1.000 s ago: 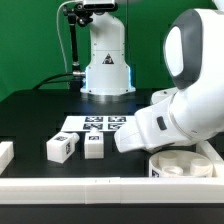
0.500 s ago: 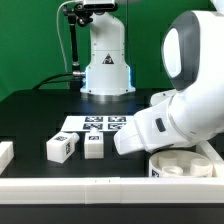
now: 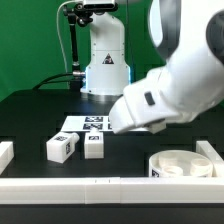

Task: Assemble stool

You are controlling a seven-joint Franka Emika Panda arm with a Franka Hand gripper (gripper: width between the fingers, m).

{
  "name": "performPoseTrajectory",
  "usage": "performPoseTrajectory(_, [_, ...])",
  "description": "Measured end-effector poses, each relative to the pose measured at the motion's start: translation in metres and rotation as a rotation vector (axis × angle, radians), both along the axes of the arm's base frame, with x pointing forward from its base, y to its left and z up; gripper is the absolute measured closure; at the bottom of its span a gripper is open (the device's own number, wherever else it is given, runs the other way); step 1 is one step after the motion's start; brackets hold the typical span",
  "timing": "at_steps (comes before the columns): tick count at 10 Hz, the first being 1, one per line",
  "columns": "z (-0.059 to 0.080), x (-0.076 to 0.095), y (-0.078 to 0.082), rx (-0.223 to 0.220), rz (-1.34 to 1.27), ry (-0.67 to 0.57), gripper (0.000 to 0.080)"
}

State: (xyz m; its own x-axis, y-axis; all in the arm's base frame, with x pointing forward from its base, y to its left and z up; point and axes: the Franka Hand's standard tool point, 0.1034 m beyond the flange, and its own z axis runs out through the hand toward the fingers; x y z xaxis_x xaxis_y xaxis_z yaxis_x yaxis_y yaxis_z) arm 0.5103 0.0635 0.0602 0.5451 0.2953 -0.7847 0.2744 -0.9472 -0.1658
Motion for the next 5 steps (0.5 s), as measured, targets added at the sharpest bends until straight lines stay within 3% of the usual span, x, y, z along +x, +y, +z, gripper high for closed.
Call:
performPoseTrajectory(1, [0.0107, 0.0009, 0.0018, 0.001, 0.004, -0.012, 0.0472])
performPoseTrajectory(5, [0.008, 0.0063, 0.0021, 0.008, 0.003, -0.052, 0.0472])
